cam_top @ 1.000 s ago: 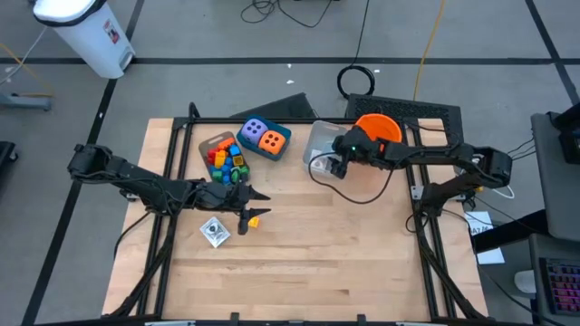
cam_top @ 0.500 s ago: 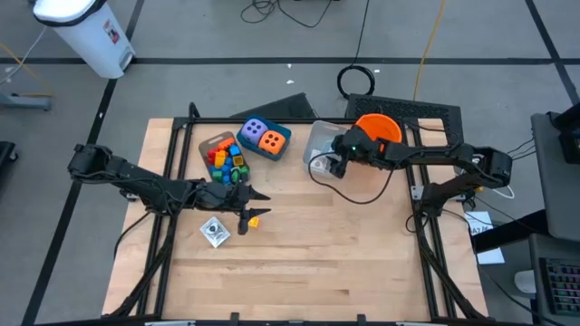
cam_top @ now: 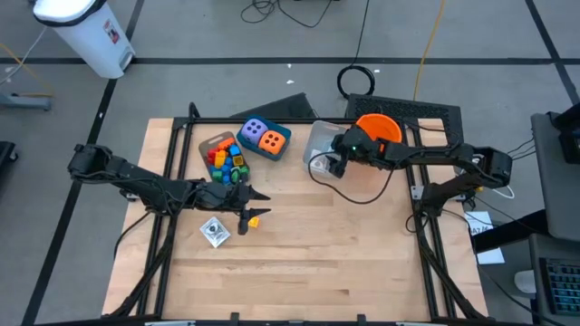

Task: Pick & Place Toys
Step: Put the blue deck of cards into the gray bin, then put the black deck of cards into the gray bin

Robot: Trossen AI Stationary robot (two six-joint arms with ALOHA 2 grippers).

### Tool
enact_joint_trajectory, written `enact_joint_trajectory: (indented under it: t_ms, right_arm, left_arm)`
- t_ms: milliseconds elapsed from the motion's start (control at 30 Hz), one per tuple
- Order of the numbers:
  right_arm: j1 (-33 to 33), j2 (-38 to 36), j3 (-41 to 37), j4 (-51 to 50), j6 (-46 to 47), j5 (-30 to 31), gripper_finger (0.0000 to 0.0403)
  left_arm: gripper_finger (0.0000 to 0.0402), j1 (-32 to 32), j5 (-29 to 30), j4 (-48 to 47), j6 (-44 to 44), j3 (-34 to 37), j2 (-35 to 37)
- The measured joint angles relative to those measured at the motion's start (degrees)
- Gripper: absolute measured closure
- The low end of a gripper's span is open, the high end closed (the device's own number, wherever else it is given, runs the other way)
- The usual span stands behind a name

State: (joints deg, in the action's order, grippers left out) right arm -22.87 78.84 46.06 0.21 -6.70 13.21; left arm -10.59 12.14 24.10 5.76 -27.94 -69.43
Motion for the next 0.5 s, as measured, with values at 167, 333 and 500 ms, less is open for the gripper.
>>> enact_joint_trajectory:
  t_ms: [167, 333, 500]
  right_arm:
    - [0.00, 0.00, 0.00, 0.06, 1.22, 0.02, 0.0038]
    - [0.00, 0.00, 0.00, 0.82, -1.24, 0.00, 0.0007]
    - [0.03, -0.01, 0.00, 3.05, -1.48, 0.00, 0.0010]
  left_arm:
    - [0.0231, 0.00, 0.02, -0.02, 0.02, 0.00, 0.00]
    - [0.0231, 0.02, 0.00, -0.02, 0.02, 0.00, 0.00]
    - [0.0231, 0.02, 0.00, -0.04, 0.02, 0.00, 0.00]
